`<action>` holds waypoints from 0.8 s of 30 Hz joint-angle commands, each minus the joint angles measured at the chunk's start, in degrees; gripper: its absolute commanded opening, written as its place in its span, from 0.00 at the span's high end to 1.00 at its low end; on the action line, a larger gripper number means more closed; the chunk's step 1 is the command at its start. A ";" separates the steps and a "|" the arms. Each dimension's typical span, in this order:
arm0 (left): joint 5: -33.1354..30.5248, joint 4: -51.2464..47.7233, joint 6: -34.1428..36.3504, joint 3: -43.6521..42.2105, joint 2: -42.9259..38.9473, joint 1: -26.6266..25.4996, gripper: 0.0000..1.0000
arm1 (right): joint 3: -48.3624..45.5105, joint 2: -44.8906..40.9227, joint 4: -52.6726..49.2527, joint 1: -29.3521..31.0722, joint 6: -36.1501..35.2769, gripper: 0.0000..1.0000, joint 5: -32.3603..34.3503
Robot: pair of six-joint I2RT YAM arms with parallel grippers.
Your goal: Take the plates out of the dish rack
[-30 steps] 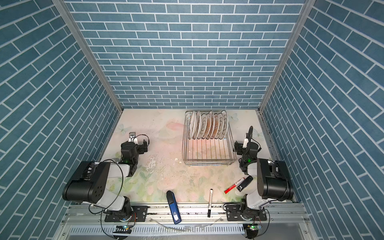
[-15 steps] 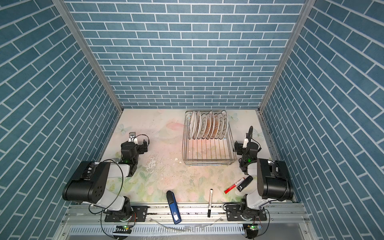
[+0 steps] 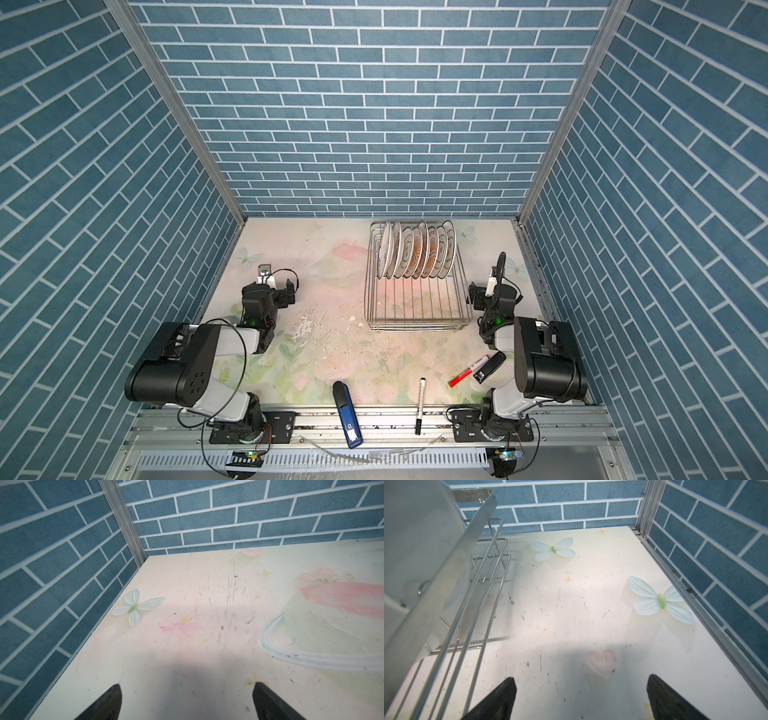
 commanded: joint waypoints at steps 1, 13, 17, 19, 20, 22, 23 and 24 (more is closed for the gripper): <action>0.36 0.63 -0.24 0.56 0.25 0.25 0.00 | 1.39 -0.02 0.12 -0.08 -0.70 0.01 -1.05; 2.12 -1.04 0.39 0.51 -1.94 0.25 0.00 | 0.85 -4.50 -2.19 -0.15 -0.97 0.01 -1.70; 2.81 -6.66 0.73 0.81 -7.37 0.16 0.00 | 0.28 -10.24 -5.53 -0.07 -1.27 0.01 -2.37; 2.98 -11.45 0.41 1.45 -11.18 -0.08 0.00 | 1.30 -16.25 -12.28 -0.07 0.23 0.01 -1.55; 3.16 -14.24 0.01 2.03 -13.00 -0.18 0.00 | 2.04 -19.24 -15.54 -0.08 1.71 0.01 -1.51; 4.77 -20.28 -1.55 3.63 -17.08 -0.45 0.00 | 3.76 -24.94 -21.25 -0.04 7.28 0.01 -1.52; 5.84 -21.78 -3.29 4.12 -18.77 -0.50 0.00 | 4.21 -26.66 -23.10 -0.04 10.98 0.01 -0.38; 7.16 -22.52 -5.71 4.23 -20.72 -0.47 0.00 | 4.75 -28.38 -25.44 -0.02 15.14 0.01 0.72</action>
